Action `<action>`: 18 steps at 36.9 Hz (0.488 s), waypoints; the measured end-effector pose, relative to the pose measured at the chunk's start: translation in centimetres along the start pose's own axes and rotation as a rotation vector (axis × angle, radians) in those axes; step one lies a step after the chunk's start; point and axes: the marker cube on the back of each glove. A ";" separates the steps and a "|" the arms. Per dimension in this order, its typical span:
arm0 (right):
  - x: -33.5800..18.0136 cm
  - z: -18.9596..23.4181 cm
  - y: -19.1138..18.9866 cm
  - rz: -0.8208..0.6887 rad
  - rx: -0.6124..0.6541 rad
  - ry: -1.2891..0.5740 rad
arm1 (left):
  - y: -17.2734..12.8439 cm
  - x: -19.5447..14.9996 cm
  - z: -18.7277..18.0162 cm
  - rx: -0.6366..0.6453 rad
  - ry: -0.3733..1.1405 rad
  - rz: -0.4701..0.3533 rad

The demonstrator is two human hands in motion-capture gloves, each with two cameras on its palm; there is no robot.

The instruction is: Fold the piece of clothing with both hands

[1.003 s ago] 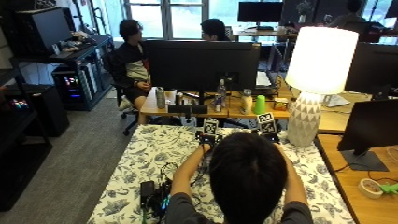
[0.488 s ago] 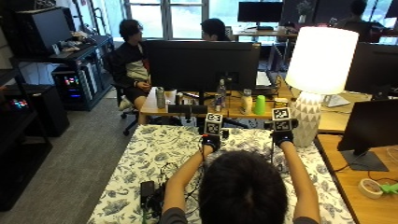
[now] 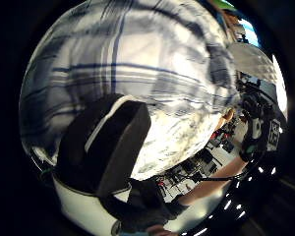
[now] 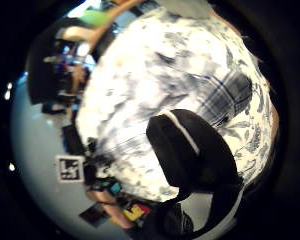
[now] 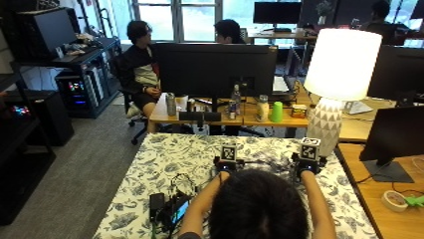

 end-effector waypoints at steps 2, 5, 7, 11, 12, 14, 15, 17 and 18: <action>0.8 2.1 -1.1 0.073 0.022 0.081 | -0.8 -0.2 1.6 -0.022 0.000 -0.019; 1.5 4.9 -2.0 0.082 -0.018 0.113 | -1.5 -0.3 3.7 -0.079 0.045 -0.028; 1.8 6.3 -2.1 0.085 -0.069 0.081 | -1.9 -0.3 4.8 -0.122 0.085 -0.034; 2.0 8.1 -2.1 0.118 -0.136 0.063 | -2.4 -0.3 5.8 -0.138 0.078 -0.065; 2.0 8.4 -2.2 0.116 -0.136 0.072 | -2.4 -0.3 5.9 -0.142 0.060 -0.060; 1.9 8.9 -2.5 0.128 -0.130 0.094 | -1.6 -0.1 5.9 -0.193 0.035 -0.012; 1.9 9.2 -2.5 0.157 -0.142 0.105 | -0.7 0.1 5.9 -0.254 0.035 0.045; 1.9 9.6 -2.2 0.233 -0.191 0.122 | 1.8 0.6 5.7 -0.429 0.048 0.211; 1.9 9.8 -2.1 0.252 -0.202 0.124 | 2.9 0.8 5.7 -0.507 0.051 0.278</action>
